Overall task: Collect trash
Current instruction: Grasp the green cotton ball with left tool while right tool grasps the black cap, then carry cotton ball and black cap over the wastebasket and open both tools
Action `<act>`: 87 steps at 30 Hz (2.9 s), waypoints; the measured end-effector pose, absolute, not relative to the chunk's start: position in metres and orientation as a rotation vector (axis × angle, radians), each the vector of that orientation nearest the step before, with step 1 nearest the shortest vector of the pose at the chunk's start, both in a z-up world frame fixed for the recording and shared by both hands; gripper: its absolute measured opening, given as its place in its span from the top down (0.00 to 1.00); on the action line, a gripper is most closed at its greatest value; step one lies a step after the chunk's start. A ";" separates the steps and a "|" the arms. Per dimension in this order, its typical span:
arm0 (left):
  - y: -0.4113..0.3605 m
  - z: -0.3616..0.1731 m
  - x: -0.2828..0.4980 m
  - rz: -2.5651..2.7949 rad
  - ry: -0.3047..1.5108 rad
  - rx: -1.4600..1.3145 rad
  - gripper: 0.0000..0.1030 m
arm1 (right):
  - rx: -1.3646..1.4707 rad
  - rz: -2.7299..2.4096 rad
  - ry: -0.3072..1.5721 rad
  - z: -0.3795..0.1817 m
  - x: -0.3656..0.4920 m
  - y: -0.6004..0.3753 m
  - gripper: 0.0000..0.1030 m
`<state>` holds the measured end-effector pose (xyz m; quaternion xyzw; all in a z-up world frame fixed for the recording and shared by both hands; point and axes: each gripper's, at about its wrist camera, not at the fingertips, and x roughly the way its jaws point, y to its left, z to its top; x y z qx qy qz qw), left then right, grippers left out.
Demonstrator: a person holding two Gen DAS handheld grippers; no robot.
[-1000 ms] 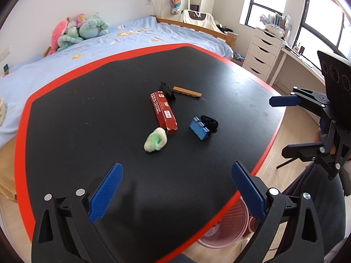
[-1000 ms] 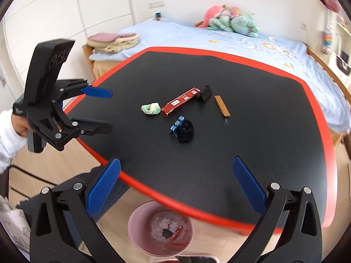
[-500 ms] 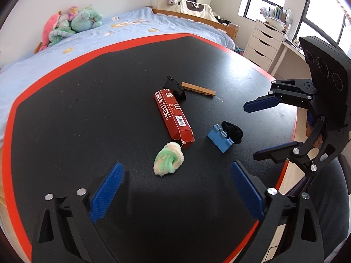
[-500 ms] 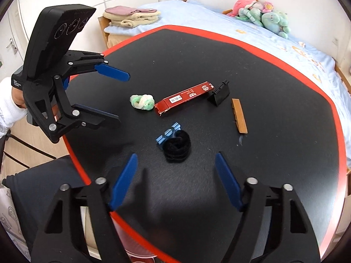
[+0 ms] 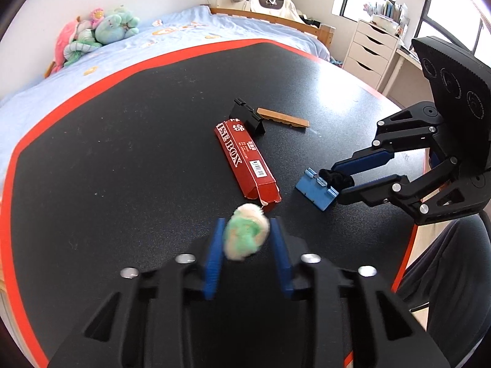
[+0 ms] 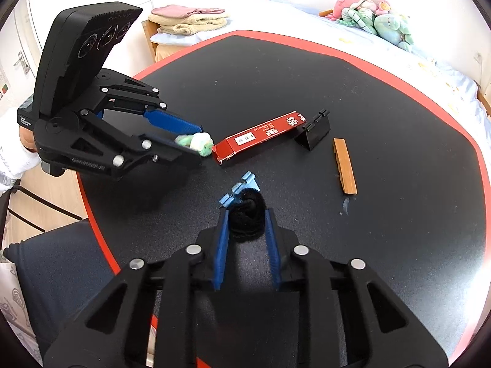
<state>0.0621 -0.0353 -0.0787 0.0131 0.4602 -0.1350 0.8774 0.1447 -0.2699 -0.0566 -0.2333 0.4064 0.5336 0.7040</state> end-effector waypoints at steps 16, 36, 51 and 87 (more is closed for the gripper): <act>-0.047 -0.049 0.035 -0.285 0.909 0.036 0.81 | -0.445 1.092 0.886 -0.031 0.118 -0.289 0.81; -0.093 -0.032 -0.027 -0.367 0.867 0.048 0.80 | -0.348 0.951 0.848 0.004 0.045 -0.352 0.81; -0.131 -0.056 -0.065 -0.453 0.916 0.063 0.80 | -0.322 0.901 0.926 -0.028 -0.011 -0.389 0.81; -0.125 -0.069 -0.067 -0.394 0.941 -0.008 0.08 | -0.224 0.847 0.967 -0.046 -0.012 -0.403 0.05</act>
